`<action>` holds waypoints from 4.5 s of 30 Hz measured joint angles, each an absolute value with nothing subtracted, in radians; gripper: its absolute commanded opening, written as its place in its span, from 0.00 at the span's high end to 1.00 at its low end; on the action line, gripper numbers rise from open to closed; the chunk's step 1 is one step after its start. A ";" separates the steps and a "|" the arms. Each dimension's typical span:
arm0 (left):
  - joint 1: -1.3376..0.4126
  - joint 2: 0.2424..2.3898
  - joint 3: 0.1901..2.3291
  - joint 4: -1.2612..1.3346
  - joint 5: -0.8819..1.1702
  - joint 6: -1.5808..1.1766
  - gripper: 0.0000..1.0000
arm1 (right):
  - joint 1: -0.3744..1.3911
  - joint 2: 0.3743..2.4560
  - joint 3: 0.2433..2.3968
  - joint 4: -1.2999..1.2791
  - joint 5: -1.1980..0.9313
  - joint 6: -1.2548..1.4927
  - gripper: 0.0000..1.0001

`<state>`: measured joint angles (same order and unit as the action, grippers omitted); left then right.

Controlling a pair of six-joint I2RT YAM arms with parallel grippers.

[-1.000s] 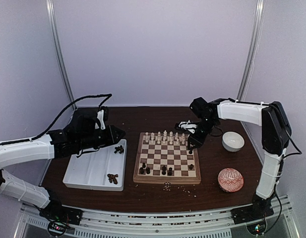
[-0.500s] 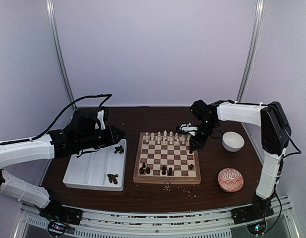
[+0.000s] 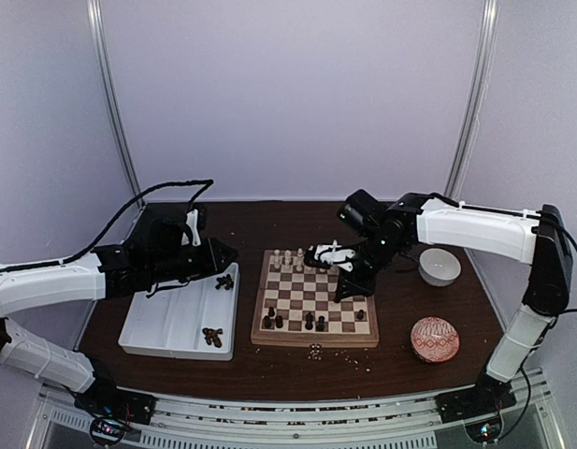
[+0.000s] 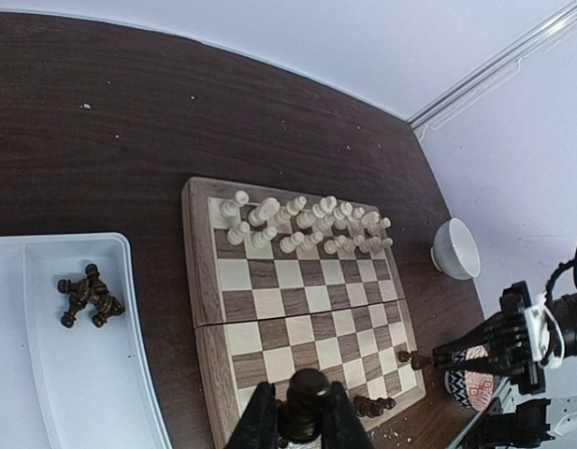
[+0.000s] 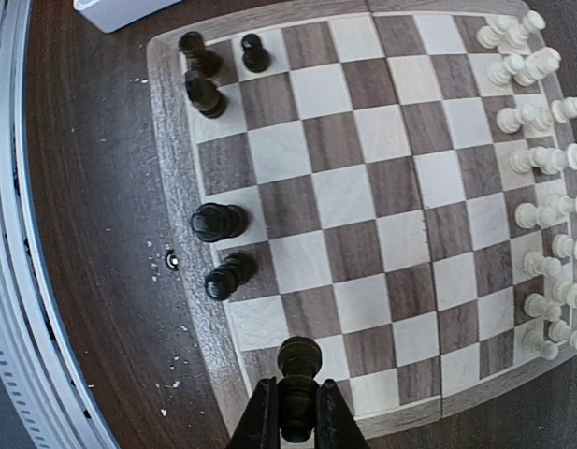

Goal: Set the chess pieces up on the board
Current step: Place the bishop on c8, then place the pawn on the chessboard.

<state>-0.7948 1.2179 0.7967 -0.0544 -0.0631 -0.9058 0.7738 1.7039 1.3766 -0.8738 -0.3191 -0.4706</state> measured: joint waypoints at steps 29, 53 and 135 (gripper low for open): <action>-0.795 1.211 0.783 -0.054 -0.066 -0.907 1.00 | 0.871 1.821 1.324 -0.863 -0.313 -0.472 0.86; -0.743 1.585 1.136 -0.226 0.606 -0.688 0.97 | 0.754 1.512 1.453 -0.997 -0.505 -0.558 0.55; -0.789 1.946 1.087 0.109 0.220 -0.017 0.74 | 0.599 1.516 1.332 -0.897 -0.698 -0.603 0.51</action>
